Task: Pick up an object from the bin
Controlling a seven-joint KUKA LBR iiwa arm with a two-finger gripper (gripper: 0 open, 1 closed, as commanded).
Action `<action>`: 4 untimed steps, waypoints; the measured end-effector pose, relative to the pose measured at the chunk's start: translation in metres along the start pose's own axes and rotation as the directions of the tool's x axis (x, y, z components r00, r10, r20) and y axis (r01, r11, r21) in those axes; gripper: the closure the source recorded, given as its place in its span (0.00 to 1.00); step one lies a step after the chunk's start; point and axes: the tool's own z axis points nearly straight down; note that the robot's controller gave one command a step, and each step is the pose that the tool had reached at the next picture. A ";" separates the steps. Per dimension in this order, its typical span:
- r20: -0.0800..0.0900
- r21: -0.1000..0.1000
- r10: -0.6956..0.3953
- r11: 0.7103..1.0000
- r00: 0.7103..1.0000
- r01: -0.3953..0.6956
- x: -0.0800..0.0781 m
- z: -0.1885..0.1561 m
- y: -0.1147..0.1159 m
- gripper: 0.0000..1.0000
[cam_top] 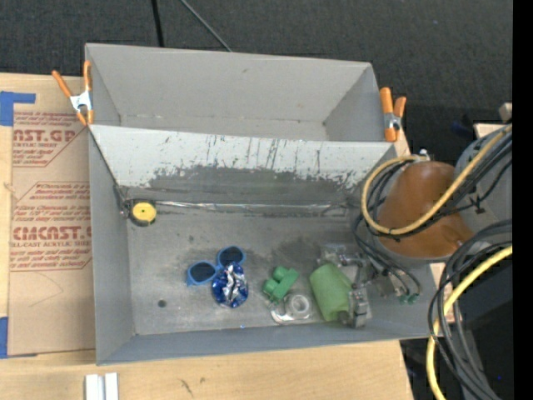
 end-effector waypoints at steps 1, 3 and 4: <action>0.003 0.001 0.000 1.000 1.000 0.000 -0.001 -0.001 0.000 0.00; -0.011 -0.003 -0.001 1.000 1.000 0.001 -0.003 -0.027 0.001 1.00; -0.013 -0.003 -0.001 1.000 1.000 0.001 -0.003 -0.027 0.001 1.00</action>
Offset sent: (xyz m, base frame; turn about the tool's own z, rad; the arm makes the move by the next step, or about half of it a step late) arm 0.0000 0.0000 0.0000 0.0000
